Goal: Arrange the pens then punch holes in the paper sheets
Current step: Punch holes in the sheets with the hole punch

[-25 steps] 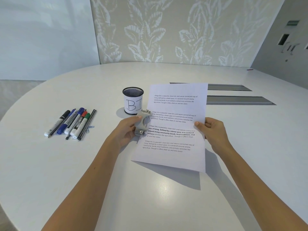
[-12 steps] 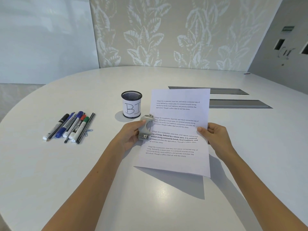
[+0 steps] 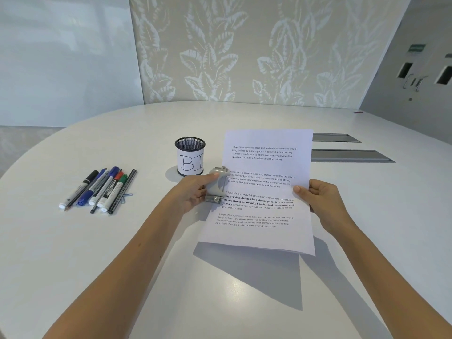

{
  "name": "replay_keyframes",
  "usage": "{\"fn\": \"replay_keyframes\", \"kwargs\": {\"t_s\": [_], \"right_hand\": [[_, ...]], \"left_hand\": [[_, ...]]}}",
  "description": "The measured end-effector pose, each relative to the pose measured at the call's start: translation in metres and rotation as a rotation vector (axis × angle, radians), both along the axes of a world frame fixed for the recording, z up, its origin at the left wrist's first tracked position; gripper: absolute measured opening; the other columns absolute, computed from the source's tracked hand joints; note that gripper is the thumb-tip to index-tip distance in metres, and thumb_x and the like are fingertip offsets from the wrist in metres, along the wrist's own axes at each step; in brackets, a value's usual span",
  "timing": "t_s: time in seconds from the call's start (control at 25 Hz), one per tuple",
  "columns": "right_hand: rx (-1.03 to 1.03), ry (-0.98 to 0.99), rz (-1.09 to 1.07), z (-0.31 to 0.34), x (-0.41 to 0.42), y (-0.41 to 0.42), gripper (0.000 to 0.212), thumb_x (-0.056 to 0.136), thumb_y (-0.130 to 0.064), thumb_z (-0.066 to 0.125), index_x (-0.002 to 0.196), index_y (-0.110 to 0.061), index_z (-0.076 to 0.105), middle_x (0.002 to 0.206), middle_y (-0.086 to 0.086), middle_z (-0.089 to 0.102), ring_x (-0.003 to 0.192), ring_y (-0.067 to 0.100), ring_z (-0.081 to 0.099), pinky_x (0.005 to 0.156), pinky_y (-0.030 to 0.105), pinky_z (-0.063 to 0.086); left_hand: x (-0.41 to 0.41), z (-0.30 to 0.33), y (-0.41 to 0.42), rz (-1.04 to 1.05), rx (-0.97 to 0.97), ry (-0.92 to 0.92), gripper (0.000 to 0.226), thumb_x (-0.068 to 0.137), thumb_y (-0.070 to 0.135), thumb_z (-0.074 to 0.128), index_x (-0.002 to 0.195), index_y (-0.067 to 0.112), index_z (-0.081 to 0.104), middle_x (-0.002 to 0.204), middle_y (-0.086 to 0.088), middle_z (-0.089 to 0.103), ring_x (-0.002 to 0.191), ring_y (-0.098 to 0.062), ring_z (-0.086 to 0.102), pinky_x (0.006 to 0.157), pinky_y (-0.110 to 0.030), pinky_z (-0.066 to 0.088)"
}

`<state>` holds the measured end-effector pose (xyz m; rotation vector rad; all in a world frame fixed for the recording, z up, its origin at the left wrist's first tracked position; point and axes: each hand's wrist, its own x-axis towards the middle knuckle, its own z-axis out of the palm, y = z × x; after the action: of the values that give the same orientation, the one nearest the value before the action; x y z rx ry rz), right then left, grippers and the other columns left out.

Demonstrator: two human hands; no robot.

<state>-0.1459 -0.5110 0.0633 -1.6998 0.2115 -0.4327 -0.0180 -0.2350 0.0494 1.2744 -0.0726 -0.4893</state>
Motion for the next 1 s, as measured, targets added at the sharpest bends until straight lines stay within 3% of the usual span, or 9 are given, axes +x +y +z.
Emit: {"fn": "replay_keyframes", "kwargs": {"t_s": [0.16,0.24,0.32,0.4,0.52,0.72,0.88,1.0], "right_hand": [[0.005,-0.003,0.021,0.003,0.002,0.005,0.013,0.087,-0.008,0.065,0.089,-0.018,0.072,0.077,-0.007,0.077,0.066,0.009,0.072,0.054,0.023,0.057],[0.013,0.004,0.027,0.002,0.003,0.007,0.013,0.087,-0.007,0.065,0.09,-0.018,0.072,0.077,-0.008,0.077,0.066,0.009,0.072,0.053,0.022,0.056],[0.01,0.016,0.031,0.001,0.004,0.009,0.013,0.087,-0.007,0.065,0.091,-0.018,0.072,0.076,-0.009,0.077,0.066,0.009,0.072,0.053,0.023,0.056],[0.004,0.031,0.033,0.0,0.004,0.011,0.013,0.087,-0.008,0.065,0.091,-0.018,0.072,0.076,-0.009,0.077,0.066,0.009,0.072,0.054,0.023,0.057],[0.007,0.048,0.034,-0.002,0.006,0.015,0.012,0.087,-0.008,0.065,0.092,-0.016,0.072,0.075,-0.008,0.077,0.065,0.009,0.072,0.053,0.022,0.056],[0.009,0.051,0.044,-0.003,0.007,0.022,0.012,0.088,-0.008,0.064,0.09,-0.018,0.072,0.075,-0.008,0.077,0.065,0.009,0.072,0.054,0.023,0.056],[0.021,0.051,0.046,-0.003,0.006,0.023,0.011,0.088,-0.008,0.064,0.093,-0.014,0.071,0.075,-0.008,0.077,0.065,0.009,0.072,0.054,0.022,0.056],[0.047,0.049,0.041,-0.003,0.004,0.023,0.011,0.088,-0.007,0.064,0.094,-0.012,0.071,0.077,-0.006,0.077,0.065,0.009,0.072,0.053,0.021,0.055]], "left_hand": [[0.007,0.002,0.002,0.064,0.07,0.007,0.042,0.082,0.011,0.072,0.12,0.0,0.058,0.113,-0.019,0.066,0.094,-0.03,0.065,0.095,-0.049,0.051],[0.007,0.001,0.004,0.065,0.087,0.014,0.042,0.082,0.011,0.073,0.12,0.0,0.059,0.116,-0.02,0.067,0.097,-0.032,0.064,0.099,-0.052,0.048],[0.007,0.0,0.006,0.069,0.109,0.024,0.042,0.081,0.012,0.074,0.119,0.001,0.06,0.11,-0.017,0.069,0.09,-0.029,0.067,0.091,-0.049,0.053],[0.008,-0.002,0.009,0.072,0.142,0.032,0.038,0.08,0.015,0.075,0.114,0.005,0.061,0.096,-0.01,0.071,0.077,-0.023,0.067,0.073,-0.035,0.059],[0.008,-0.006,0.012,0.079,0.186,0.057,0.029,0.08,0.017,0.076,0.105,0.007,0.064,0.082,-0.007,0.07,0.065,-0.017,0.065,0.047,-0.023,0.053],[0.011,-0.009,0.015,0.117,0.194,0.065,0.007,0.087,0.01,0.067,0.084,0.008,0.061,0.038,0.003,0.059,0.028,-0.005,0.05,0.033,-0.014,0.04],[0.01,-0.006,0.019,0.085,0.195,0.051,0.011,0.086,0.011,0.068,0.095,0.007,0.063,0.047,0.002,0.065,0.036,-0.007,0.056,0.036,-0.016,0.042],[0.006,-0.001,0.021,0.033,0.151,0.025,0.032,0.08,0.016,0.075,0.109,0.007,0.066,0.086,-0.01,0.073,0.061,-0.02,0.066,0.046,-0.023,0.052]]}}
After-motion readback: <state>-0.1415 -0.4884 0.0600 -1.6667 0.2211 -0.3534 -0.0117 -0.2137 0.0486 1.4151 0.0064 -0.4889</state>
